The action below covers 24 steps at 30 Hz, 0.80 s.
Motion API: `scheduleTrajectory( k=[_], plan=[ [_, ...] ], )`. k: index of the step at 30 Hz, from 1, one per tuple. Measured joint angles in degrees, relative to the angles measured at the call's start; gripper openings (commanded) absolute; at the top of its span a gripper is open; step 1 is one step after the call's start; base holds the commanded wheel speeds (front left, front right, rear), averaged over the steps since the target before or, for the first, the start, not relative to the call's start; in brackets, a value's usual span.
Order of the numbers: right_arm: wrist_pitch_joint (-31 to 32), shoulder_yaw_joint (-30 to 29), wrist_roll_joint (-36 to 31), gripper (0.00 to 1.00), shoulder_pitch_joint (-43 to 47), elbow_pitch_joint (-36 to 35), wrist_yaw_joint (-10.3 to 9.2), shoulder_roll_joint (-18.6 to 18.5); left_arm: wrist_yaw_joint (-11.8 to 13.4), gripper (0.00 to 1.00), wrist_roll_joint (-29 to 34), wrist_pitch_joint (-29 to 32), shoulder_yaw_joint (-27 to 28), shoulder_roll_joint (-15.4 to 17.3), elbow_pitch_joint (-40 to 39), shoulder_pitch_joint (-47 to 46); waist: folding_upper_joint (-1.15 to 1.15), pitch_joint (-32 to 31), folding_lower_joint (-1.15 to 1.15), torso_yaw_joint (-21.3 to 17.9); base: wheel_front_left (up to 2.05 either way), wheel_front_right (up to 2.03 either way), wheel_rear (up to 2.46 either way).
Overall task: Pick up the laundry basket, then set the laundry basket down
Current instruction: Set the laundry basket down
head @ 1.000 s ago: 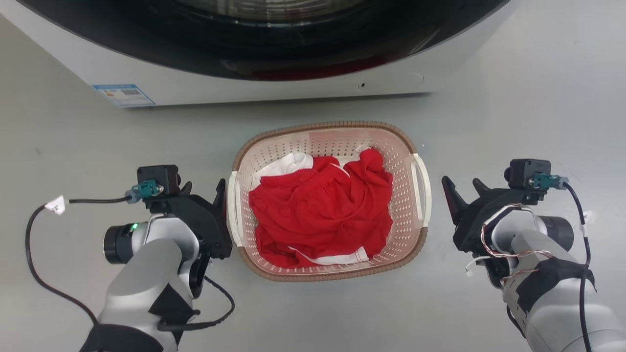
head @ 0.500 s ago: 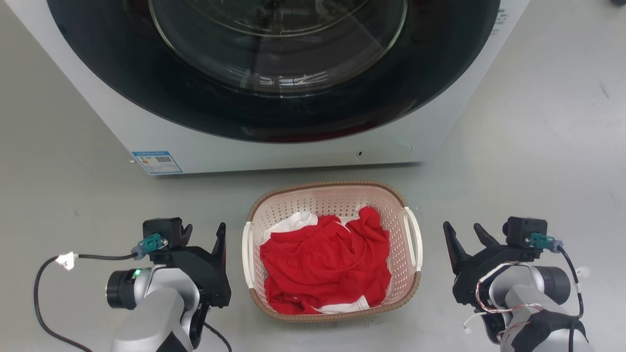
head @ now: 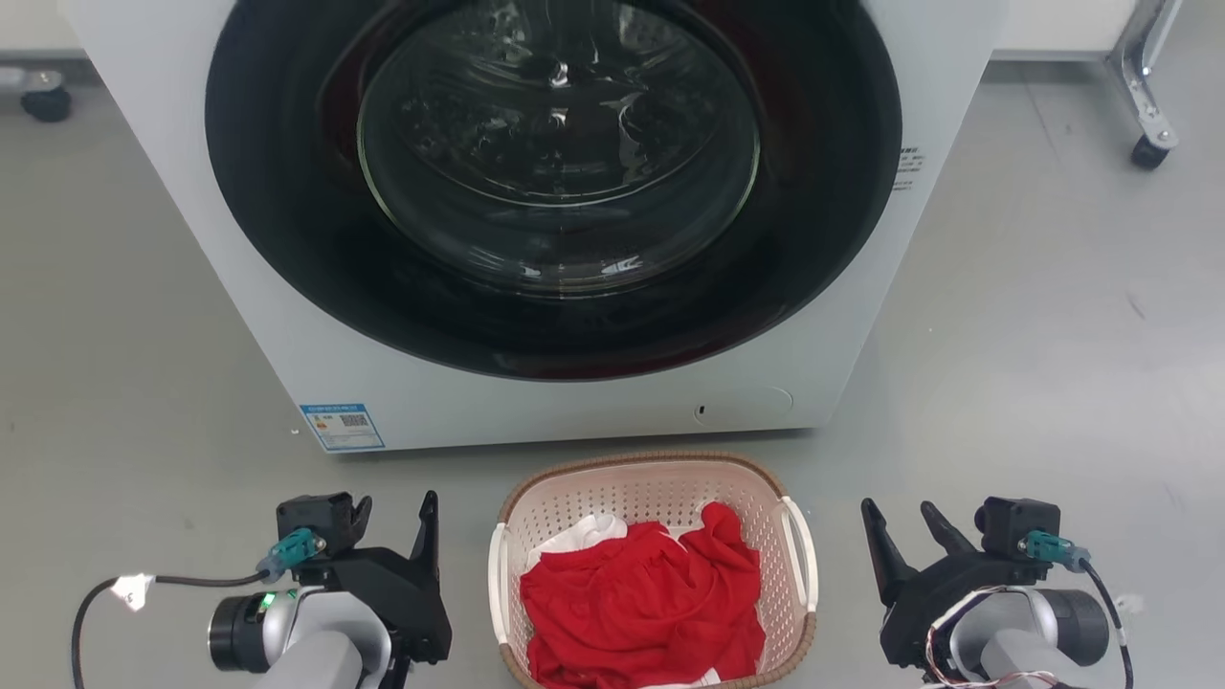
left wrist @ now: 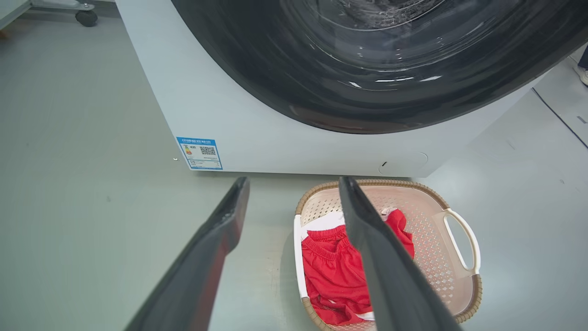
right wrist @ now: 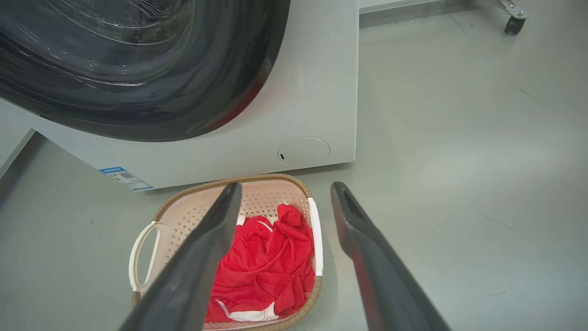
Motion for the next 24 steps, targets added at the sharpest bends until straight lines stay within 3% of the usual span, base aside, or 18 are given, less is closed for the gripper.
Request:
scheduleTrajectory(
  k=[11,24],
  plan=[
    [0.0,-2.2,-3.9,1.00,9.5,-13.6,-4.69,-2.6,4.5,1.00,5.0,0.0,2.1,3.0,-15.0,11.1,0.00,-5.6,0.00,0.0,0.00,0.00,0.00],
    [0.0,-4.0,-8.9,1.00,22.2,-32.7,-9.10,-5.1,6.6,1.00,11.8,0.0,5.9,4.6,-37.3,25.8,0.00,-9.0,0.00,0.4,0.00,0.00,0.00]
  ],
)
